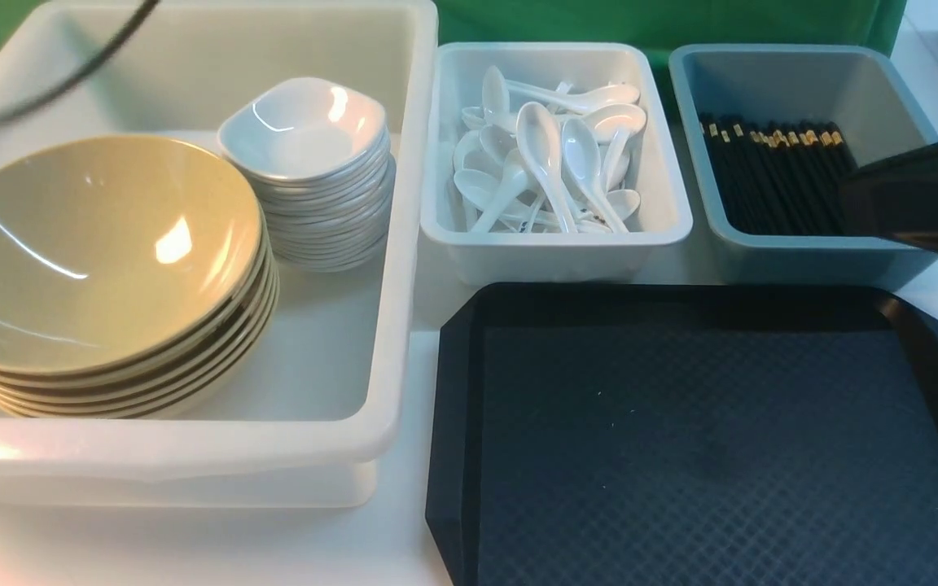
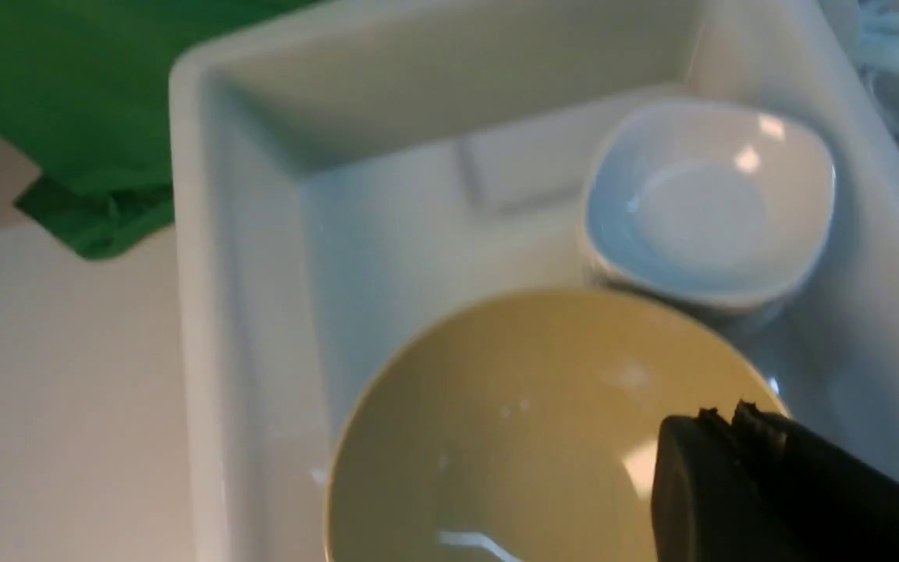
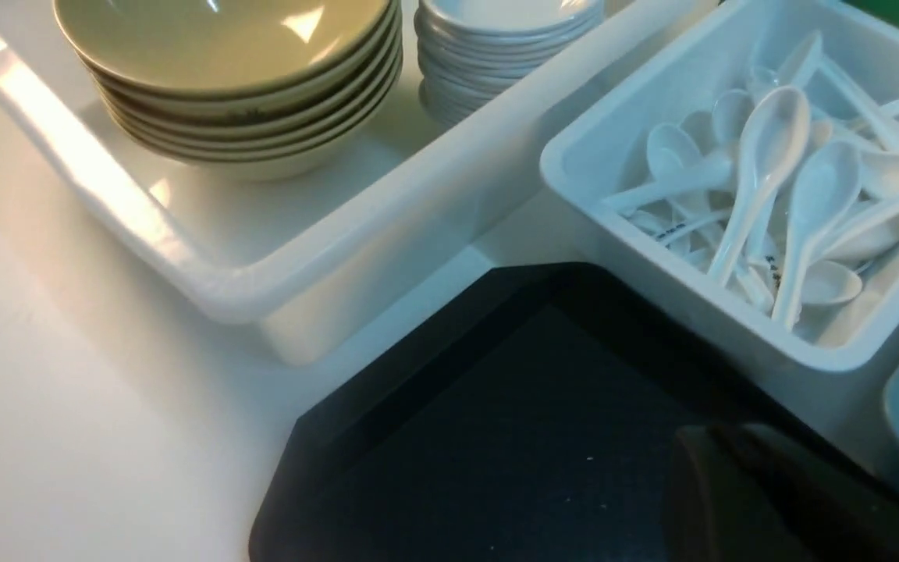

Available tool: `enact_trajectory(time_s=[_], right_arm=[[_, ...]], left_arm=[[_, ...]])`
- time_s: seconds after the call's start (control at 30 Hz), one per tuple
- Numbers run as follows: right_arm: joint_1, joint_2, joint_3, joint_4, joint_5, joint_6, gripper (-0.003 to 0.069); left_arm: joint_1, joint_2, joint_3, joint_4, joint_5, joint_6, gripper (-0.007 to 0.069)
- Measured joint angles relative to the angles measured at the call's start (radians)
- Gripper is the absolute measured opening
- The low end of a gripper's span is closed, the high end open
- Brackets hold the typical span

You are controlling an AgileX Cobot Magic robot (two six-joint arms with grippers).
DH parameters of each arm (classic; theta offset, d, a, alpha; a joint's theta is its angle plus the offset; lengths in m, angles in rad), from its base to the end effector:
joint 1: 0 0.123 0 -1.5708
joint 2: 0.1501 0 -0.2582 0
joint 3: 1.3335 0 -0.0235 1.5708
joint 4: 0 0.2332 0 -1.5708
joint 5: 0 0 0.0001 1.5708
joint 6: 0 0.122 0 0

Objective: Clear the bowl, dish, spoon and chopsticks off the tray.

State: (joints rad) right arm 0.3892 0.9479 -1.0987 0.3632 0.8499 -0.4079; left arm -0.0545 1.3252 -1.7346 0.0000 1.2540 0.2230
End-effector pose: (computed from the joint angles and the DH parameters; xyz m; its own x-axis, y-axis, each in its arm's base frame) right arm 0.1744 0.1068 0.3663 -0.4067 -0.3349 -0.8499 -0.6466 0.7628 0.0088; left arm 0.2574 -0.0140 0.4279 -0.6570 0.2573 -0.7086 0.2048 0.9655 0.1607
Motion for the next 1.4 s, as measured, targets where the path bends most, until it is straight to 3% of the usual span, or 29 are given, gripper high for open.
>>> enact_trajectory(time_s=[0.27,0.4,0.53,0.77,1.4], right_arm=[[0.0,-0.019,0.042,0.015,-0.072,-0.006,0.0045],[0.0,-0.069,0.103,0.048,-0.162,-0.028,0.0045],[0.0,-0.188,0.212,0.148,-0.298,-0.144,0.0045],[0.0,-0.388,0.353,0.273,-0.416,-0.29,0.0045],[0.0,-0.469,0.407,0.285,-0.45,-0.305,0.0045]], left_arm=[[0.003,-0.59,0.725,0.005,-0.288,-0.08,-0.0011],[0.003,-0.804,0.931,0.014,-0.341,-0.094,-0.0011],[0.003,-1.025,1.116,0.019,-0.357,-0.102,-0.0011],[0.003,-1.192,1.222,0.02,-0.377,-0.097,-0.0011],[0.003,-1.222,1.23,0.02,-0.383,-0.094,-0.0011]])
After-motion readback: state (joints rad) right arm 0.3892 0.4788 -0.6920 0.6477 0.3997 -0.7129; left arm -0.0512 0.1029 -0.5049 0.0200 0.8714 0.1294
